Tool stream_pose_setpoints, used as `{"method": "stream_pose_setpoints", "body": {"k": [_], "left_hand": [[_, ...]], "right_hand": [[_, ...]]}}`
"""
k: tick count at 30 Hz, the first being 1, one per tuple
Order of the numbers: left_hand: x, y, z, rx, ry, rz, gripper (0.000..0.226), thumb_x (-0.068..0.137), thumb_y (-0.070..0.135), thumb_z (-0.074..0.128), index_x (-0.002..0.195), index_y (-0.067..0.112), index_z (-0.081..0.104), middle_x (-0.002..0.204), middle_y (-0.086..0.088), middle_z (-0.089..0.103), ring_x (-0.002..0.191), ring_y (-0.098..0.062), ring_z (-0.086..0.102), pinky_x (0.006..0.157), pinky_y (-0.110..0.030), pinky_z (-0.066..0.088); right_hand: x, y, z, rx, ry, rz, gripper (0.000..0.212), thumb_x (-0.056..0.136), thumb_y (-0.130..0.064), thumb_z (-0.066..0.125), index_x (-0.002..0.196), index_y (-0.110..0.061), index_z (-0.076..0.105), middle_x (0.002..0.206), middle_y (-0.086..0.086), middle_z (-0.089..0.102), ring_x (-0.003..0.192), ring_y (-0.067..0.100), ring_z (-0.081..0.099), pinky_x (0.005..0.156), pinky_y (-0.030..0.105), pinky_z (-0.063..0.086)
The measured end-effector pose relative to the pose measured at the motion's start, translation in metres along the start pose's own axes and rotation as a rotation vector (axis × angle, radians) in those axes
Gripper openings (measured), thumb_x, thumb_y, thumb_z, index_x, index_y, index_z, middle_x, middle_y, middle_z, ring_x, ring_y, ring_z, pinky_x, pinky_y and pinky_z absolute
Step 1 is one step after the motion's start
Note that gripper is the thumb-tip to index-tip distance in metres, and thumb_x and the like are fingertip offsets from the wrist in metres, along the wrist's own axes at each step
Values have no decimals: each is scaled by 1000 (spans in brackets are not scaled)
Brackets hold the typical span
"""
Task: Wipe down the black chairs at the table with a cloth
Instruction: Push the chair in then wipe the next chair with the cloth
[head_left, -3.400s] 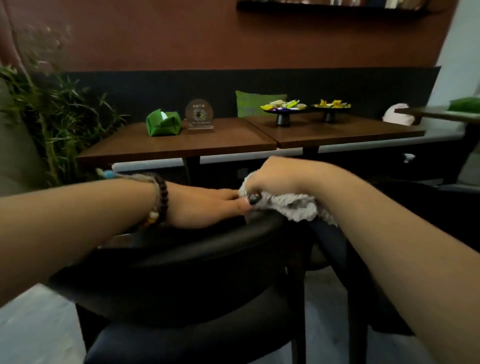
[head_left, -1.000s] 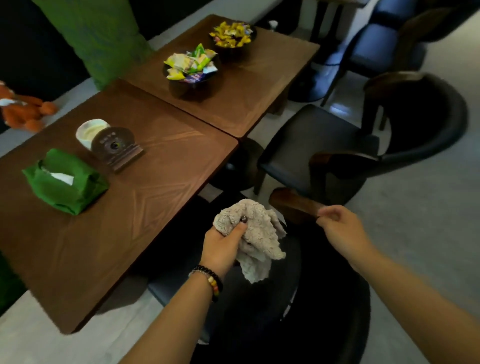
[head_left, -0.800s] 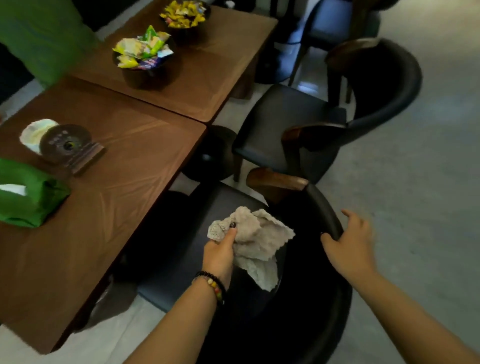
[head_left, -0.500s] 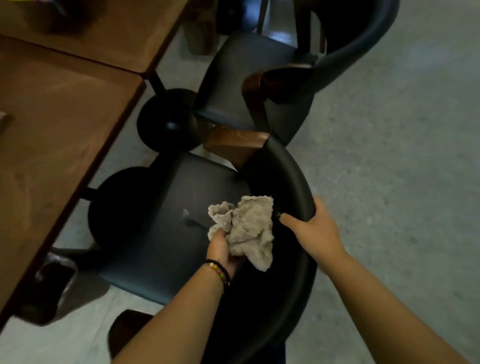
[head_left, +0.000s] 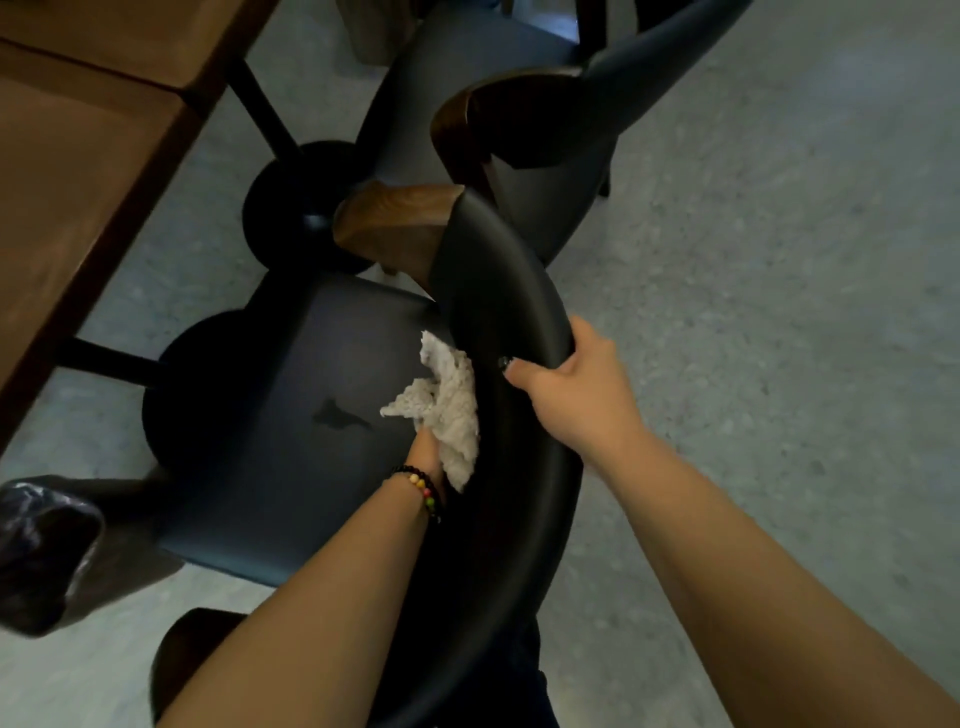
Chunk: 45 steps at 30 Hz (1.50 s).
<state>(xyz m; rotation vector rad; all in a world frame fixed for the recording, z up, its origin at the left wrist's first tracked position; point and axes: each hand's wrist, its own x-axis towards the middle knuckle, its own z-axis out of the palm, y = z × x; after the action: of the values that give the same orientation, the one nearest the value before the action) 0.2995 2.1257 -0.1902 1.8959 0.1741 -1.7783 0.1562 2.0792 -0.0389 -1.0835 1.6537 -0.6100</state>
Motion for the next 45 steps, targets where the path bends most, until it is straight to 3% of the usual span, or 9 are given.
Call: {"method": "stream_pose_setpoints", "body": {"k": [4, 7, 15, 19, 26, 32, 36, 41, 45], "left_hand": [[-19, 25, 30, -95, -81, 48, 55, 104, 42, 25, 146, 9, 37, 148, -11, 40, 136, -31, 38, 112, -39, 31], [-22, 35, 53, -122, -139, 103, 33, 103, 41, 30, 119, 27, 56, 120, -3, 58, 104, -21, 58, 84, -32, 47], [-13, 27, 56, -225, -195, 76, 49, 103, 43, 33, 146, 19, 38, 149, -5, 42, 137, -24, 39, 104, -33, 34], [-22, 34, 44, -130, -160, 145, 33, 100, 29, 44, 127, 17, 59, 105, -1, 70, 93, -17, 66, 74, -28, 54], [-38, 69, -14, -288, -221, 328, 39, 89, 37, 64, 124, 19, 60, 115, -7, 70, 106, -25, 67, 84, -46, 56], [-33, 101, -62, -107, -104, 515, 41, 79, 7, 76, 116, 16, 62, 107, -2, 72, 100, -21, 69, 78, -35, 58], [-20, 122, -93, 223, -91, 666, 50, 76, -2, 74, 118, 21, 58, 109, 6, 68, 98, -8, 66, 74, -22, 55], [-6, 157, -134, 601, -201, 804, 37, 73, -13, 71, 84, 22, 67, 84, 5, 70, 80, -5, 66, 68, -18, 52], [-1, 180, -153, 649, -273, 855, 36, 71, -15, 74, 79, 19, 67, 74, 9, 69, 70, 2, 65, 63, -14, 50]], "right_hand": [[36, -22, -20, -69, -37, -16, 52, 73, -20, 78, 120, -28, 59, 99, -2, 68, 95, 21, 66, 83, 35, 56], [56, -27, -37, -65, -53, 22, 46, 73, -15, 79, 112, -26, 58, 103, 3, 68, 95, 25, 66, 88, 45, 55], [55, -19, -40, -32, -56, 24, 54, 77, -16, 78, 125, -26, 55, 97, -8, 64, 92, 17, 65, 81, 35, 54], [53, -15, -39, -42, -37, 4, 57, 77, -18, 78, 129, -27, 55, 99, -8, 64, 90, 13, 64, 73, 29, 52], [48, -20, -37, -145, 2, 66, 57, 78, -23, 78, 129, -26, 54, 104, -1, 66, 91, 19, 65, 75, 33, 51], [21, -46, 23, -743, 302, -601, 69, 85, -19, 66, 146, -13, 35, 146, 14, 39, 139, 31, 32, 113, 46, 33], [37, -56, 81, -419, 44, -524, 57, 90, -11, 62, 143, -18, 42, 145, 1, 41, 137, 14, 37, 111, 22, 29], [70, -41, 136, -482, -357, -431, 77, 87, -5, 62, 151, -29, 26, 158, -6, 25, 149, 11, 8, 118, 26, 8], [86, -24, 172, -424, -435, -301, 78, 80, -21, 75, 146, -35, 36, 128, -10, 57, 121, 6, 52, 116, 34, 29]]}}
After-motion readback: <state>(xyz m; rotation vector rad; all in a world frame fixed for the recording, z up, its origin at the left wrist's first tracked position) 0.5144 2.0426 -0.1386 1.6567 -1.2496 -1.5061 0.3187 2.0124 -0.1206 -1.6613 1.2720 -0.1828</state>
